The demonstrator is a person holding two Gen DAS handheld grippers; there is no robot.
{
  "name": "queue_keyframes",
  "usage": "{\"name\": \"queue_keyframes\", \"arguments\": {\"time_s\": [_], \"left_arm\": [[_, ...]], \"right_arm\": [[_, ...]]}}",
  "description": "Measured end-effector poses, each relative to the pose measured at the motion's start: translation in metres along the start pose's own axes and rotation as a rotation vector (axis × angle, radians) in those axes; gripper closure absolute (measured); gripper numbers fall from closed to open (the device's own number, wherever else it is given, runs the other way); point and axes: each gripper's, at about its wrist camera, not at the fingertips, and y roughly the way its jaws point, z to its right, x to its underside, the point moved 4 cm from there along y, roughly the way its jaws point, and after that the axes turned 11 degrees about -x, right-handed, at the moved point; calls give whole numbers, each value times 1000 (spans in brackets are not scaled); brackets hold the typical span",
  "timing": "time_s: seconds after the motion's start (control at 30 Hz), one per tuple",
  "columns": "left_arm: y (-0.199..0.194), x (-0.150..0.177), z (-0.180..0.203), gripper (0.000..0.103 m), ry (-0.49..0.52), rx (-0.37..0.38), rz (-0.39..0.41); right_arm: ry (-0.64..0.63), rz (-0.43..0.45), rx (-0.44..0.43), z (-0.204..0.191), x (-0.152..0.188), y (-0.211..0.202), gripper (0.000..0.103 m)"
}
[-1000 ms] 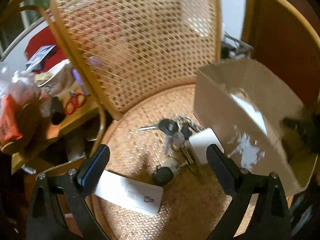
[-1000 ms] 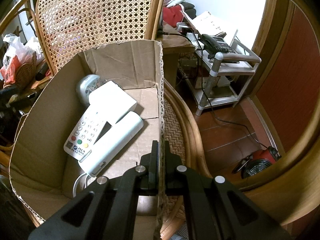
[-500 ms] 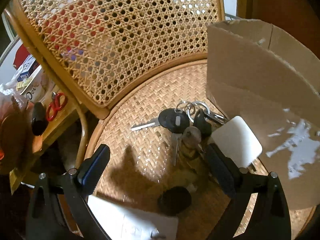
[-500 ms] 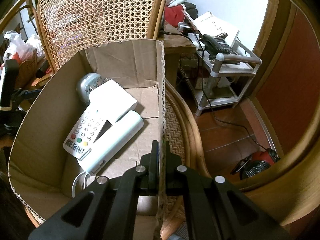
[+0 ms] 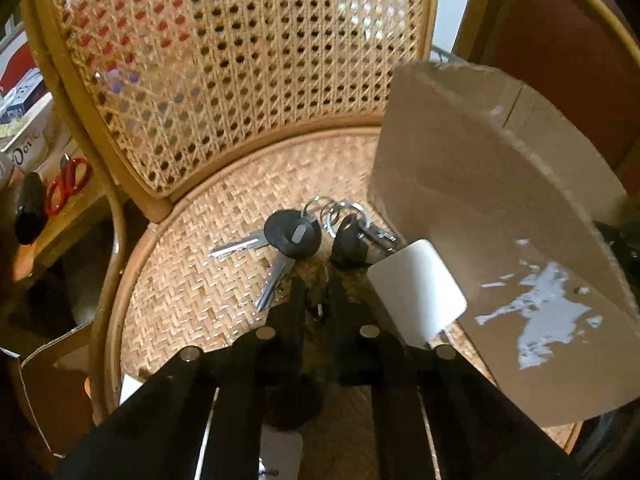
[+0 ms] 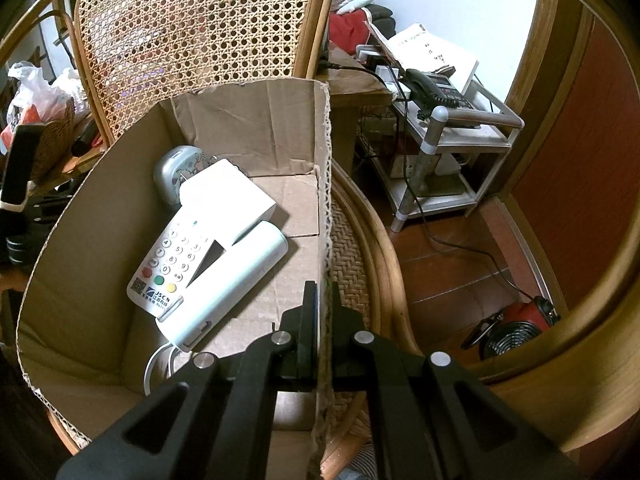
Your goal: Organize rigid objects
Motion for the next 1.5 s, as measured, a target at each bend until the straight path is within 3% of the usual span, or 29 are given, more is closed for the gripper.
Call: {"name": "queue_keyframes", "arguments": {"time_s": [0.3,0.5,0.63,0.83,0.9,1.17,1.27,1.5], "left_arm": [[-26,-4,0,95,-15,-26,45],[-64,-13,-7,95,-57,-33,95],[-91,-19,-6,95,-33,-99,137],[-115,-29,-3,95,-53,-102,156],[-121,-34,2,95,-43,-85,151],[-174,-71,36,95,14,-92,250],[-193,-83,51,95,20,-56,286],[-188,-92,99,95,50,-23,253]], "right_arm": [[0,0,0,0,0,0,98],[1,0,0,0,0,0,98],[2,0,1,0,0,0,98],[1,0,1,0,0,0,98],[1,0,1,0,0,0,98],[1,0,1,-1,0,0,98],[1,0,1,-1,0,0,98],[2,0,1,-1,0,0,98]]}}
